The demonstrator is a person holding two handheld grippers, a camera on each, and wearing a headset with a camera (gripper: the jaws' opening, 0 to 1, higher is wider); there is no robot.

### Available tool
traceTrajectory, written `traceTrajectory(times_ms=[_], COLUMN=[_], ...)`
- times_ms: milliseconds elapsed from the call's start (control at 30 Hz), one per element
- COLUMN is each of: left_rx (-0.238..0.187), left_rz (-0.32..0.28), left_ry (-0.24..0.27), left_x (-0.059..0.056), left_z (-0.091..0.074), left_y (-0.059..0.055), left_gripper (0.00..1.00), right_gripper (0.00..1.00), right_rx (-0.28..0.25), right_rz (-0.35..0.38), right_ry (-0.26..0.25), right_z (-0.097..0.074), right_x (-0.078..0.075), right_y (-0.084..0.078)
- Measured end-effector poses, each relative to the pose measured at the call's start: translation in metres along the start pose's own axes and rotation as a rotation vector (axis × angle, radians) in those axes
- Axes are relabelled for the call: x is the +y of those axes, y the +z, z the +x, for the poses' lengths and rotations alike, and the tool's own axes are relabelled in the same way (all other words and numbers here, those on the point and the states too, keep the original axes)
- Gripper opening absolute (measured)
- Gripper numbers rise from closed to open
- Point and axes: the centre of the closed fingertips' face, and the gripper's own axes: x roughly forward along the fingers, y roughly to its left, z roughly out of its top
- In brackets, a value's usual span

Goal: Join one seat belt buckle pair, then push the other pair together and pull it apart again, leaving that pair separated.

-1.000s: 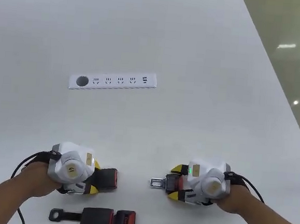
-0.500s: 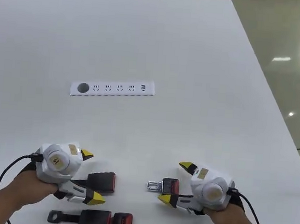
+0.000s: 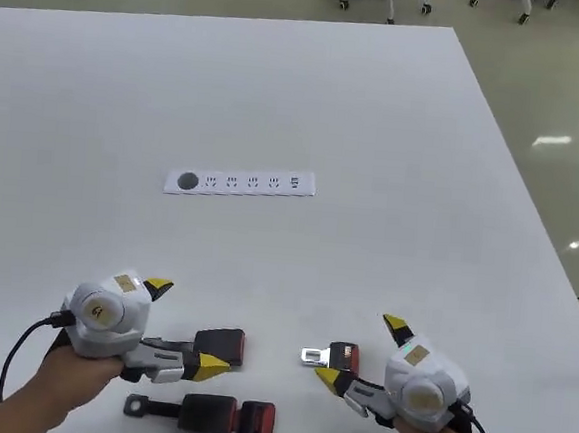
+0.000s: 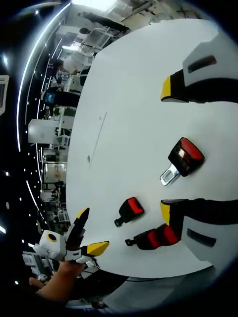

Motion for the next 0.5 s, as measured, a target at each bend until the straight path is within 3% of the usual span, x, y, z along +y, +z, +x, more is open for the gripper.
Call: traceTrajectory(times_ms=[33, 100, 133, 233, 300, 400, 500], left_rx=[-0.005, -0.031, -0.052, -0.075, -0.079, -0.126, -0.134], left_rz=[-0.002, -0.005, -0.014, -0.031, -0.038, -0.064, -0.06], left_ry=[0.003, 0.025, 0.039, 0.057, 0.082, 0.098, 0.11], left_x=[0.0, -0.008, -0.008, -0.017, -0.012, -0.018, -0.027], left_z=[-0.002, -0.01, -0.014, -0.028, -0.036, -0.052, -0.063], left_y=[0.0, 0.012, 0.008, 0.013, 0.007, 0.012, 0.007], left_gripper=[1.0, 1.0, 1.0, 1.0, 1.0, 1.0, 1.0], right_gripper=[0.81, 0.84, 0.84, 0.87, 0.88, 0.91, 0.94], right_rx=[-0.006, -0.029, -0.038, -0.055, -0.066, -0.085, -0.088], right_rz=[0.004, 0.02, 0.036, 0.047, 0.058, 0.075, 0.075], right_ry=[-0.007, -0.035, -0.04, -0.055, -0.063, -0.079, -0.084], right_z=[-0.003, -0.007, -0.009, -0.019, -0.022, -0.026, -0.034], right_x=[0.003, 0.004, 0.005, 0.013, 0.013, 0.014, 0.02], right_y=[0.003, 0.006, 0.007, 0.015, 0.017, 0.018, 0.021])
